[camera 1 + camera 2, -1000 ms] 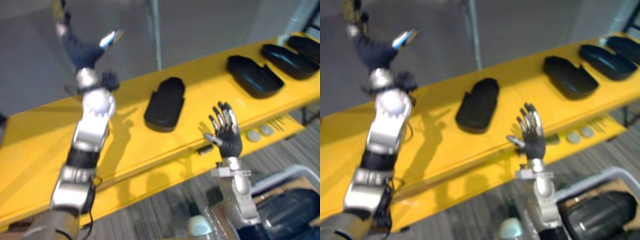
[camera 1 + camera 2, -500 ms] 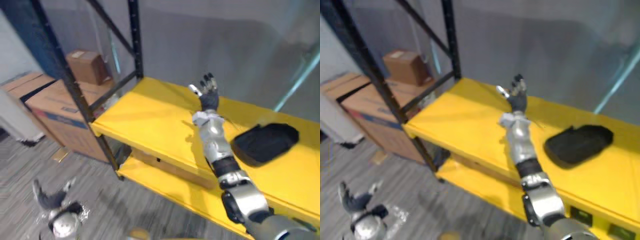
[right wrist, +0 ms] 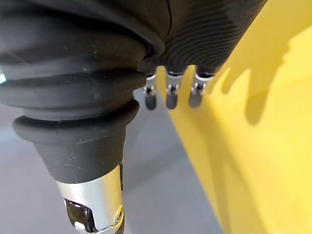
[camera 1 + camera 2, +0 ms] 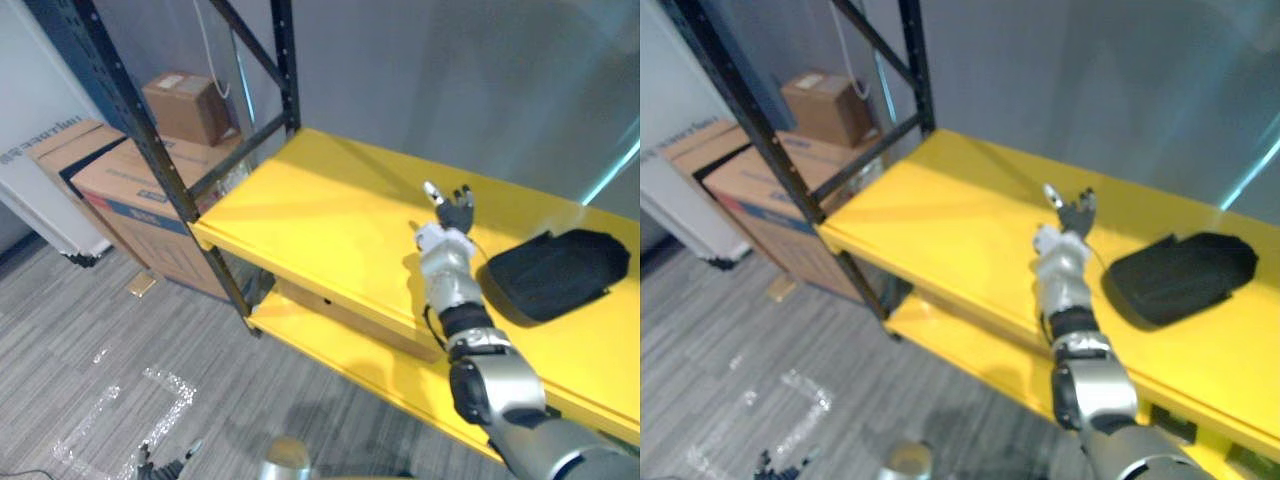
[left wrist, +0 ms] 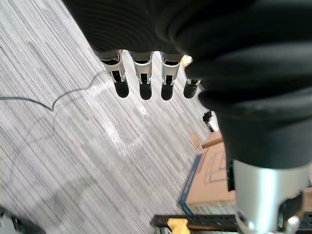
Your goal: Walk over and take plastic housings, then place them on the shelf
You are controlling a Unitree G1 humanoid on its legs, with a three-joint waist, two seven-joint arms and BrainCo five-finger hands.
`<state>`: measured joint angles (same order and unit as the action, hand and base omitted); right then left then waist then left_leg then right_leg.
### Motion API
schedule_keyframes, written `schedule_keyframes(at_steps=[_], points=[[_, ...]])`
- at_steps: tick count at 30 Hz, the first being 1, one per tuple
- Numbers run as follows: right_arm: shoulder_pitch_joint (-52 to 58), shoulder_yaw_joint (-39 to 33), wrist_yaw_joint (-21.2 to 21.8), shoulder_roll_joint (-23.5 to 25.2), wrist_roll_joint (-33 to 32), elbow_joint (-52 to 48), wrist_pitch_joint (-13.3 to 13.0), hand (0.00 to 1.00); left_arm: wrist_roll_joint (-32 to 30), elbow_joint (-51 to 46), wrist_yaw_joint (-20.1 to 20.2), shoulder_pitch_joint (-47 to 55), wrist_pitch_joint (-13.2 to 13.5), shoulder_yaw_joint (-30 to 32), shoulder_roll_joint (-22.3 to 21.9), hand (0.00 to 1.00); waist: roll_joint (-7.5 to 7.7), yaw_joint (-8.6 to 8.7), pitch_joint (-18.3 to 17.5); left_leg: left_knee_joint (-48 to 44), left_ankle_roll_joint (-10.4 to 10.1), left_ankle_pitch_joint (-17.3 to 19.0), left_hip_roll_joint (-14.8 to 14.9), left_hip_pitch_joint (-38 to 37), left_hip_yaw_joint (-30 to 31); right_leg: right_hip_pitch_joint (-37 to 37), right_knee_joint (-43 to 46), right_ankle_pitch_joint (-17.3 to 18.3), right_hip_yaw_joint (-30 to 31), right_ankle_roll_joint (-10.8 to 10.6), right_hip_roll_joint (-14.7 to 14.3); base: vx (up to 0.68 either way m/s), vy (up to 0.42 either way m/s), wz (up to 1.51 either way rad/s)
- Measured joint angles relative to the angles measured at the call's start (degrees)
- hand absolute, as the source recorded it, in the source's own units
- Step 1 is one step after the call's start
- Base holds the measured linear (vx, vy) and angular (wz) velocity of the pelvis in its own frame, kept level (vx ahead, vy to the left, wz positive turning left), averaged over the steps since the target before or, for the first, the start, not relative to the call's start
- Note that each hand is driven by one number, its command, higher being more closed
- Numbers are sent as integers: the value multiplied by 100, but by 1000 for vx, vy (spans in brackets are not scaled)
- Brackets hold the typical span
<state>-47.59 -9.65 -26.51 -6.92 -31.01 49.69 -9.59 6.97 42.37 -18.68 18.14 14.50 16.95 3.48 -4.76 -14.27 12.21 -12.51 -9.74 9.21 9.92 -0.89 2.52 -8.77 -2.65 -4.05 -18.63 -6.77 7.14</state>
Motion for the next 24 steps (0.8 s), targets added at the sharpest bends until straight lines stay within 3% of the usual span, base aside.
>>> schedule_keyframes(at_steps=[11,14,24], points=[[2,-15,-881,19,243,2,-30,0,214,167,216,-234,38,-479,-5,0,-133,111,70,19,0,-1,43,-8,-115,99,1,10,134,11,-32,21,13,-4],[55,-42,-1176,19,266,-106,-143,0,214,184,215,-235,39,-501,-4,0,-136,188,72,72,1,0,48,-9,-146,104,7,13,155,11,-30,-20,6,-5],[531,-250,-1486,31,493,-469,-367,0,219,389,254,-250,58,-838,-14,0,-139,265,74,251,10,-49,23,-180,-320,214,86,21,309,5,12,20,17,-8]])
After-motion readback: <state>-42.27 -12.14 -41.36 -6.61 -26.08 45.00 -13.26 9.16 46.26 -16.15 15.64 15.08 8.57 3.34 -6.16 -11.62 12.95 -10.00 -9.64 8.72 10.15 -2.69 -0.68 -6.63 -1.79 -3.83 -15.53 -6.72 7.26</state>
